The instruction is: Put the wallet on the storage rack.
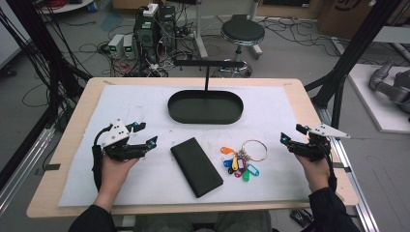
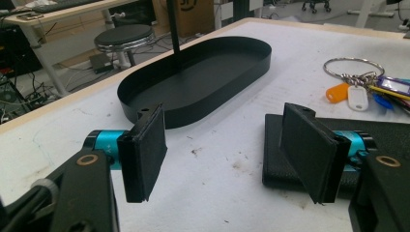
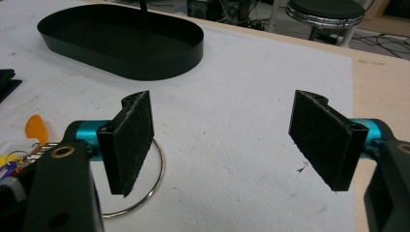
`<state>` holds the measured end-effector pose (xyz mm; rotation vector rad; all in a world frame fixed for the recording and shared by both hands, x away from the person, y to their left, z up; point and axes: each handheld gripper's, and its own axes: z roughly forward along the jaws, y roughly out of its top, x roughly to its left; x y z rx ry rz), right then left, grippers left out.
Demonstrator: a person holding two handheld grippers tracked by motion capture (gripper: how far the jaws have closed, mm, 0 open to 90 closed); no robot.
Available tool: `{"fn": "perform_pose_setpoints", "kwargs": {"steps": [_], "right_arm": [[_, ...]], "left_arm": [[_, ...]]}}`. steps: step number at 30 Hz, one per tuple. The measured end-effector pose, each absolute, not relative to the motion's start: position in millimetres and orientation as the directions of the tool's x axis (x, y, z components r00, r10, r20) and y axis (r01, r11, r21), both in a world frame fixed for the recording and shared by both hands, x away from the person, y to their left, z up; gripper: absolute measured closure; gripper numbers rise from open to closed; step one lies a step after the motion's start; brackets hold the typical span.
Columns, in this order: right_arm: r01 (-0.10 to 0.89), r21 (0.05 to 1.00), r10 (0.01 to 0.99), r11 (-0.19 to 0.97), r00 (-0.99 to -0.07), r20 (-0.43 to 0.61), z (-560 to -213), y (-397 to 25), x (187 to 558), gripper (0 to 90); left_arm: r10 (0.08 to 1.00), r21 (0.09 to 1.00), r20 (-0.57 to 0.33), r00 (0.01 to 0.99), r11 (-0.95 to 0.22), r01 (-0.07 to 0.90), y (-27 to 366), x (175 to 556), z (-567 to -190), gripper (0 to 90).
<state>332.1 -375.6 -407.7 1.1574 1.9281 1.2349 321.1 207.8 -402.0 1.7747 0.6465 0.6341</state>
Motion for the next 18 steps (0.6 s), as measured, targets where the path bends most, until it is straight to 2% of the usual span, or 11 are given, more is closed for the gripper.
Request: {"fn": "perform_pose_setpoints", "kwargs": {"steps": [9, 18], "right_arm": [[0.365, 0.907, 0.885, 0.209, -0.466, -0.017, -409.4, -376.4, 335.1, 24.4], [0.362, 0.908, 0.886, 0.21, -0.464, -0.02, -408.8, -376.1, 333.2, 24.6]], "left_arm": [[0.695, 0.956, 0.108, 0.711, -0.268, 0.117, 206.7, 320.2, -404.2, 33.0], [0.669, 0.947, 0.064, 0.741, -0.275, 0.167, 200.5, 323.6, -411.7, 32.7]]}}
